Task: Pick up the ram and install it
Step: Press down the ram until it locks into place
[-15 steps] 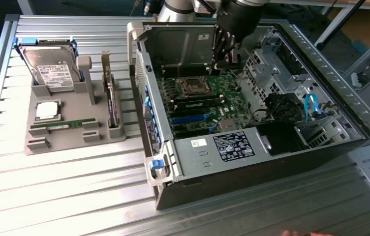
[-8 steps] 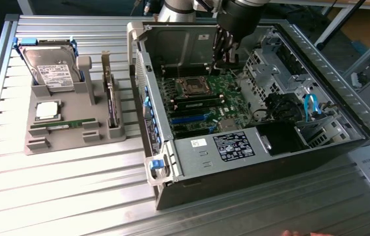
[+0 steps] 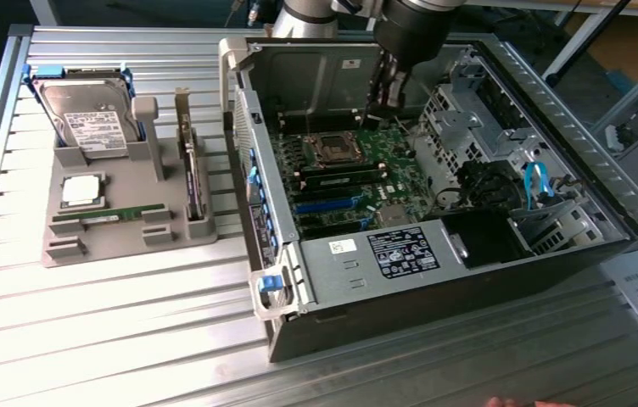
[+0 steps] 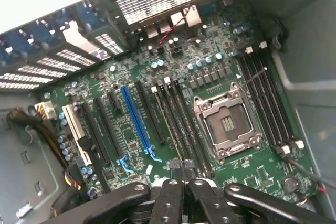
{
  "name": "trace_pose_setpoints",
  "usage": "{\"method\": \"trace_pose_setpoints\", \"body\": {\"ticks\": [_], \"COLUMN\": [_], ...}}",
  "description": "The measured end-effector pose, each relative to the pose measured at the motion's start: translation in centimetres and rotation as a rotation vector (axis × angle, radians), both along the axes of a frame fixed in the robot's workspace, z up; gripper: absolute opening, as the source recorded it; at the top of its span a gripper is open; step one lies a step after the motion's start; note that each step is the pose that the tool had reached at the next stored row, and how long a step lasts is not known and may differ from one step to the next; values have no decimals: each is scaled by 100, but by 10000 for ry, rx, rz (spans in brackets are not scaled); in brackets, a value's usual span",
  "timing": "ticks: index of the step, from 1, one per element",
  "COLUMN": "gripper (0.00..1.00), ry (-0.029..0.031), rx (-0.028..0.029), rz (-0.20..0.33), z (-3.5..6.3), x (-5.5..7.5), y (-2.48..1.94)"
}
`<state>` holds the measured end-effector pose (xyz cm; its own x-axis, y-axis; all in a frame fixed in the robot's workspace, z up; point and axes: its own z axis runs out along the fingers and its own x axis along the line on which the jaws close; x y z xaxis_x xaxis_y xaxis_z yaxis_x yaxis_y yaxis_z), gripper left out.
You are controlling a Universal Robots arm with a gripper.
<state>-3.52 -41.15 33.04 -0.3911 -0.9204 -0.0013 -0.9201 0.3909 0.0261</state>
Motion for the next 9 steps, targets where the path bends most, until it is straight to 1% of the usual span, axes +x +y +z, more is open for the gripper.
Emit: {"method": "trace_pose_setpoints", "body": {"ticks": [3, 9], "gripper": [10, 10], "ry": [0, 0], "rx": [1, 0], "rz": [-356, -1608], "z": [0, 0], "x": [0, 0], "y": [0, 0]}}
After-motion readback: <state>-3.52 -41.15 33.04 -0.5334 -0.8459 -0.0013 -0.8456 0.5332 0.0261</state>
